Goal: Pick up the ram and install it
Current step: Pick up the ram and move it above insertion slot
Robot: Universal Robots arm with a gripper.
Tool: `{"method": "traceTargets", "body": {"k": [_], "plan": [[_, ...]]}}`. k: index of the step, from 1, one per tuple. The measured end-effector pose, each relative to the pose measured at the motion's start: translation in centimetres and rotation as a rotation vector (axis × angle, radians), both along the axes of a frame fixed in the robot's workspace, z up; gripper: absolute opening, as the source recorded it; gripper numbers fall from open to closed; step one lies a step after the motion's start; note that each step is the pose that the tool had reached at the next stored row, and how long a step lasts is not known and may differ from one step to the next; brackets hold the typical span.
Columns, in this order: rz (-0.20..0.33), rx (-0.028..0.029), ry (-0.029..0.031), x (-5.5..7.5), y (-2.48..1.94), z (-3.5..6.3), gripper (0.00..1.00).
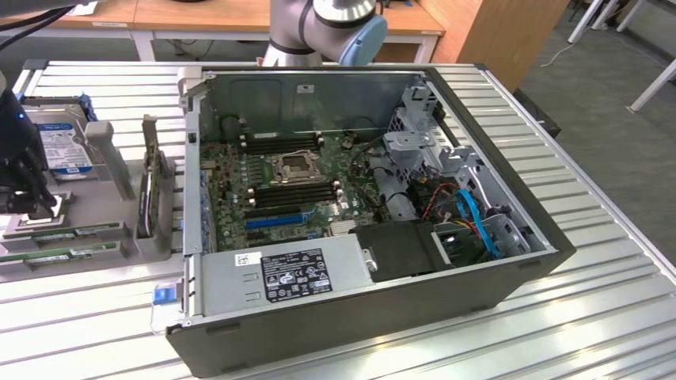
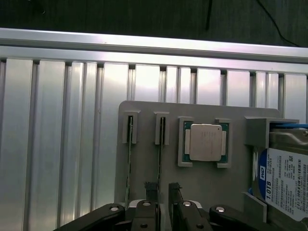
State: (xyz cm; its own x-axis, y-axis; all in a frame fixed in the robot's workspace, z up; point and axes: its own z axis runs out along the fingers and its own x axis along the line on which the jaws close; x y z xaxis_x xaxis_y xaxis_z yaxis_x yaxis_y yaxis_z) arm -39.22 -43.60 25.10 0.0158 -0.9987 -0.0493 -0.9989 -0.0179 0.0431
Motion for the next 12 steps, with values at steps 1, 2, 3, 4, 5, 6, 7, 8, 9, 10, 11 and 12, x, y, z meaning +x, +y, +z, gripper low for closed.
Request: {"method": "traceTargets", "body": {"k": [1, 2, 3, 4, 5, 6, 7, 8, 9, 10, 11, 12], "plan": [[0.000, 0.0000, 0.0001, 0.0, -0.15, 0.00, 0.24], [0.000, 0.0000, 0.0000, 0.0, -0.30, 0.00, 0.24], [0.000, 0.0000, 0.0000, 0.0, -0.44, 0.00, 0.24], [0.000, 0.0000, 0.0000, 0.0, -0.58, 0.00, 0.24], [0.000, 0.0000, 0.0001, 0.0, -0.73, 0.00, 0.24], [0.000, -0.0001, 0.0000, 0.0, -0.87, 0.00, 0.24], [0.000, 0.0000, 0.0000, 0.0, -1.00, 0.00, 0.24], [0.000, 0.0000, 0.0000, 0.0, -1.13, 0.00, 0.24], [0.000, 0.0000, 0.0000, 0.0, -1.25, 0.00, 0.24], [0.000, 0.0001, -0.0001, 0.0, -1.36, -0.01, 0.24], [0.000, 0.0000, 0.0000, 0.0, -1.49, 0.00, 0.24], [0.000, 0.0000, 0.0000, 0.0, -1.59, 0.00, 0.24]]}}
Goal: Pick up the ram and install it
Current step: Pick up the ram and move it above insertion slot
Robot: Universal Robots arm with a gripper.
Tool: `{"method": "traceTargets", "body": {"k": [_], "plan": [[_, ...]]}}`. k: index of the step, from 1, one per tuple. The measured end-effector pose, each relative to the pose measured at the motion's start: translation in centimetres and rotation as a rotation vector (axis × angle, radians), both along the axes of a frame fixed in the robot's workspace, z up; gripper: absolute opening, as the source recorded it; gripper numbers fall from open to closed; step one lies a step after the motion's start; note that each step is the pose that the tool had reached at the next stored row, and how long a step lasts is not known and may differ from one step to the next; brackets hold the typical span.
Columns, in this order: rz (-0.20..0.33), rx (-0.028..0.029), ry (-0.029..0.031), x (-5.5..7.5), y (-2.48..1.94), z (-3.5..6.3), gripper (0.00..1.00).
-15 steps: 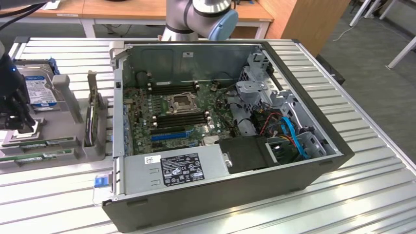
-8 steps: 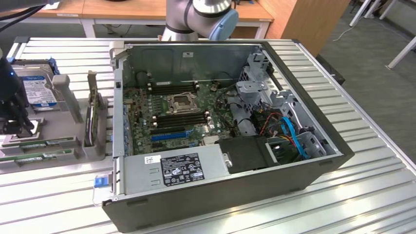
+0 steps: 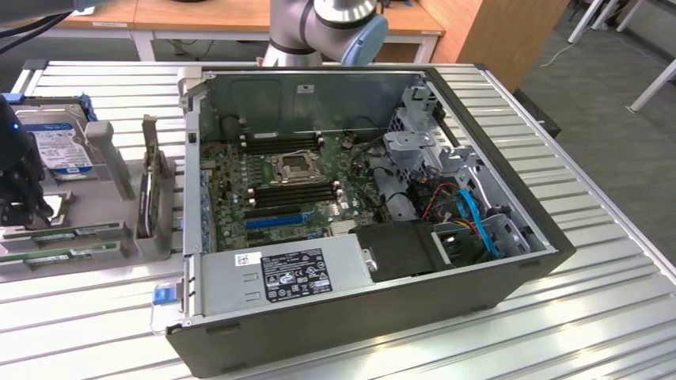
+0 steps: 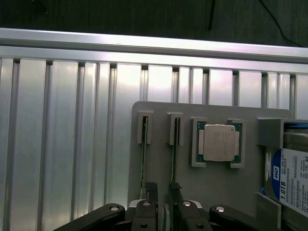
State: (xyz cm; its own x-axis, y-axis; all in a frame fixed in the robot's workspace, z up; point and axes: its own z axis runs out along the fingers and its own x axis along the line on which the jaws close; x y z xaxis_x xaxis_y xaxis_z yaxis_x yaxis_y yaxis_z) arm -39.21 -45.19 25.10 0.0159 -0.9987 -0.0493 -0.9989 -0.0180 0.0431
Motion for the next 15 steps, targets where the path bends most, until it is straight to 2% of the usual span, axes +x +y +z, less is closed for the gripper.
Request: {"method": "traceTargets", "body": {"k": [5, 15], "plan": [[0.000, -0.0001, 0.0001, 0.00, -0.41, 0.00, 0.24], [0.000, 0.0000, 0.0000, 0.00, -0.47, -0.37, 0.24]]}}
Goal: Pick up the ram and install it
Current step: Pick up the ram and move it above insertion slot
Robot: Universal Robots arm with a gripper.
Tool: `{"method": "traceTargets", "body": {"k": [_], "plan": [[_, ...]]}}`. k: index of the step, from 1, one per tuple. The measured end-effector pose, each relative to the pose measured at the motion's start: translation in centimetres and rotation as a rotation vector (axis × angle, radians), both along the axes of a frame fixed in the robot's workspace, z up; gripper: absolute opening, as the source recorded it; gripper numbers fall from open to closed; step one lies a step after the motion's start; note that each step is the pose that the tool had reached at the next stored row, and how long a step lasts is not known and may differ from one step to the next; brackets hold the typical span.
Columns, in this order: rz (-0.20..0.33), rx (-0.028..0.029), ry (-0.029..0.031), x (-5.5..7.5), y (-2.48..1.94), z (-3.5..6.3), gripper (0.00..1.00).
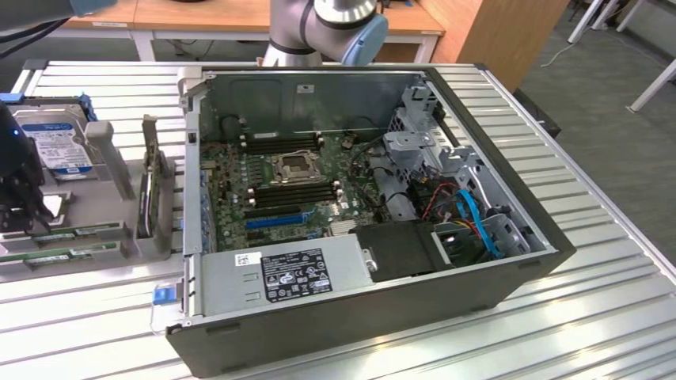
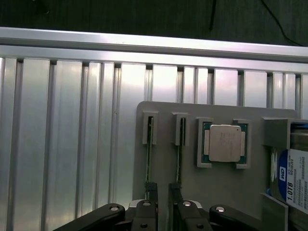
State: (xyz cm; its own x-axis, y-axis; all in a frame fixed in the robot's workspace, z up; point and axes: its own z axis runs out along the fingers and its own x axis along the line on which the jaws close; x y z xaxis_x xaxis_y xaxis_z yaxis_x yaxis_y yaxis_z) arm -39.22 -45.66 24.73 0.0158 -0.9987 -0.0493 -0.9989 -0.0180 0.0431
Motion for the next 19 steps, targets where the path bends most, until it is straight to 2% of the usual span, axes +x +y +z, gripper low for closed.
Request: {"method": "traceTargets", "body": {"k": [13, 19], "plan": [[0.000, 0.0000, 0.0000, 0.0, -0.29, -1.72, 0.24], [0.000, 0.0002, -0.0003, 0.0, -0.39, -1.78, 0.24]]}}
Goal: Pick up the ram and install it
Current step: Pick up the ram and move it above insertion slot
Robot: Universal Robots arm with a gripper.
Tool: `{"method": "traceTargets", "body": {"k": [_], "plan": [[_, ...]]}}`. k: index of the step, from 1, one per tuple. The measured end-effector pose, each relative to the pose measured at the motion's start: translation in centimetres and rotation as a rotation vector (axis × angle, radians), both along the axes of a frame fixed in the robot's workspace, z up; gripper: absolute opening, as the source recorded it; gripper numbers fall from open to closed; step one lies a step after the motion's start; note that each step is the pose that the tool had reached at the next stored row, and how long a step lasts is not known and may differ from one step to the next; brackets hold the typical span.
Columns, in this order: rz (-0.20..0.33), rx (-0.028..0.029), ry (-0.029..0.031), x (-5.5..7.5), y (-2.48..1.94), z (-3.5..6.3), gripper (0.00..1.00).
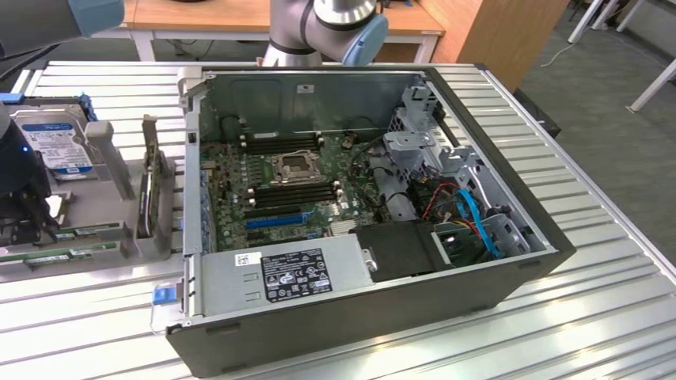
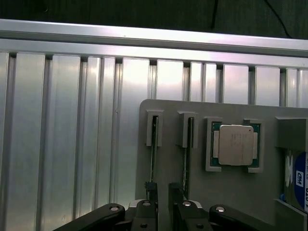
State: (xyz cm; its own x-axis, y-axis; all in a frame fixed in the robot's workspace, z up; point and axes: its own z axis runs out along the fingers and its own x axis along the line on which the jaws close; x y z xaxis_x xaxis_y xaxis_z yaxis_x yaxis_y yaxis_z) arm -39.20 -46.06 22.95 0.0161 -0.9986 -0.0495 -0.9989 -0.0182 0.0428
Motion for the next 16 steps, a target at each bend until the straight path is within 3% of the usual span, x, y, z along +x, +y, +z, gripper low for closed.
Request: {"method": "traceTargets", "body": {"k": [7, 16], "plan": [[0.000, 0.0000, 0.0002, -0.02, -0.11, 0.00, 0.24], [0.000, -0.0001, 0.0003, -0.02, -0.26, -0.77, 0.24]]}}
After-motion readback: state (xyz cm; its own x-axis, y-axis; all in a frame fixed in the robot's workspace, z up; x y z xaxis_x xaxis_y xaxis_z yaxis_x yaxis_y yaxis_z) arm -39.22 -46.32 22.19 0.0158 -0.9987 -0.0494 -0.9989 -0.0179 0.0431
